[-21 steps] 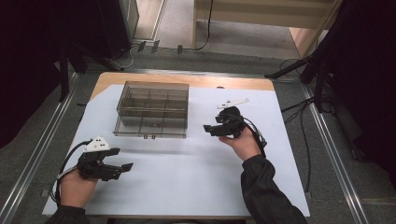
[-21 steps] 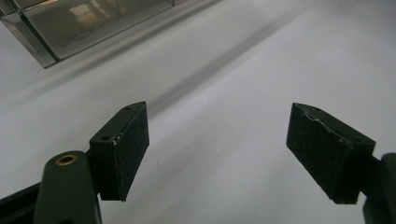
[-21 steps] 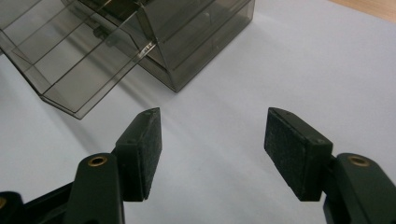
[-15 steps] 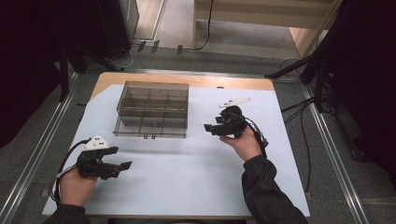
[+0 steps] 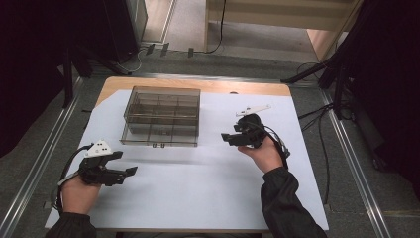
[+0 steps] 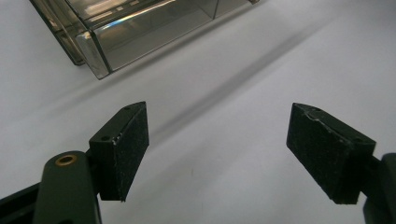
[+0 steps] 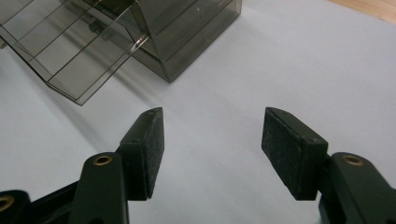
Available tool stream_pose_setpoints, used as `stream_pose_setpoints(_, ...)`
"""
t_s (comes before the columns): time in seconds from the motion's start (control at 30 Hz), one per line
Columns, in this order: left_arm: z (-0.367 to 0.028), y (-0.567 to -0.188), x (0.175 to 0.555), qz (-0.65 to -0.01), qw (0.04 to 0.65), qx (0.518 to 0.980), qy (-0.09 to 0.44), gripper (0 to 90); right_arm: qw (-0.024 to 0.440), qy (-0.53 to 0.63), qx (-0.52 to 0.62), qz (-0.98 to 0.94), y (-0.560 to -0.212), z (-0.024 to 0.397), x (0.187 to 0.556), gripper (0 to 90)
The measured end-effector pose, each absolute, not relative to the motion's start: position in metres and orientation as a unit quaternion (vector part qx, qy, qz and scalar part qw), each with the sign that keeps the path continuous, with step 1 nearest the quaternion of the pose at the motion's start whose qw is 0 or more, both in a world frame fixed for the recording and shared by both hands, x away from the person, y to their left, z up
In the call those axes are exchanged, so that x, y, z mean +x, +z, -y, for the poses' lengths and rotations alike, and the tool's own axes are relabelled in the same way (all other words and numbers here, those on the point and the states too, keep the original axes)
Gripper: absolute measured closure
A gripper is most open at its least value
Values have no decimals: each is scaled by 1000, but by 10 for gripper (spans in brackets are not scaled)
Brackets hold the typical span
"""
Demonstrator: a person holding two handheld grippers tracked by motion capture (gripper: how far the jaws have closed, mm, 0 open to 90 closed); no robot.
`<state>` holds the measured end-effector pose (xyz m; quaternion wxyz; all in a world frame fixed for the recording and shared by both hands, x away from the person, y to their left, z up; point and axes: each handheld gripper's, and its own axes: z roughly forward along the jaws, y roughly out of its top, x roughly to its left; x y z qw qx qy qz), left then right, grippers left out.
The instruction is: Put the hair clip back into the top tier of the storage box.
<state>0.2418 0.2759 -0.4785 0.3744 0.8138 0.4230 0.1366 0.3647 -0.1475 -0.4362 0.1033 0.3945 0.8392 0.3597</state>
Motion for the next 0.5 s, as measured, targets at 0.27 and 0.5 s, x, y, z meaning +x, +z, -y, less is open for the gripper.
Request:
stream_pose_setpoints(0.27,-274,-477,245,-417,386,814,121,222,111,356,400,-837,-433,157,363,416)
stream_pose_setpoints(0.5,-274,-476,245,-418,383,814,129,221,117,336,405,-842,-430,162,364,413)
